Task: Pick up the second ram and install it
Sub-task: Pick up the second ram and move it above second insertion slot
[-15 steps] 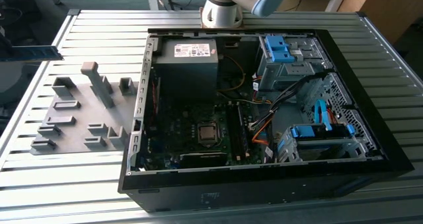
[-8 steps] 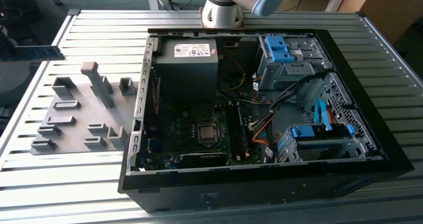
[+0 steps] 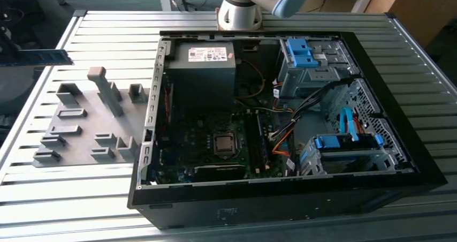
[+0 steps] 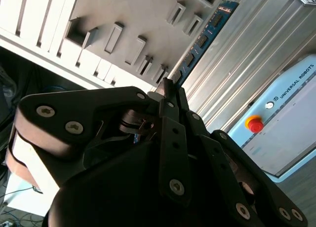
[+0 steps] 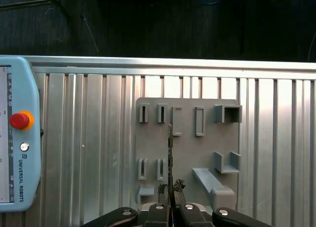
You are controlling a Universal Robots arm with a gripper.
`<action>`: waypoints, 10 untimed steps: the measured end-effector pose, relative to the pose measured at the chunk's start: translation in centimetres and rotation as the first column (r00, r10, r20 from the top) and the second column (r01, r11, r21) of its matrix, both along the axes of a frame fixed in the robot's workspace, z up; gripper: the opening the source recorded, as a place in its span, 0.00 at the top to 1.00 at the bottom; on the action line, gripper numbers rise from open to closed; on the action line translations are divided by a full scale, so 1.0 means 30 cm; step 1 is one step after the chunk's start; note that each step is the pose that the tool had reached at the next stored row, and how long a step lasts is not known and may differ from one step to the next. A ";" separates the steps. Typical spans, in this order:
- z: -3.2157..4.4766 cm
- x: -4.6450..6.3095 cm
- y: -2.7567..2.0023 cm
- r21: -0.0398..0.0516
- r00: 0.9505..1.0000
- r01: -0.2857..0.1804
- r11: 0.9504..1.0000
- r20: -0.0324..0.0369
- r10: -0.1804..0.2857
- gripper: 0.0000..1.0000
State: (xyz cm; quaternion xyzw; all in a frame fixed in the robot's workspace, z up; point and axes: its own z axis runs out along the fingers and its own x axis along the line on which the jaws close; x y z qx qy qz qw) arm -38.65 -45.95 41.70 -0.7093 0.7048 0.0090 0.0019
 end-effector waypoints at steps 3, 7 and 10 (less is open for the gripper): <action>0.000 0.004 0.000 0.000 1.000 0.000 1.000 0.000 0.000 0.86; 0.000 0.011 0.000 0.000 1.000 0.000 1.000 0.000 0.000 0.86; 0.000 0.016 0.000 0.000 1.000 0.000 1.000 0.000 0.000 0.86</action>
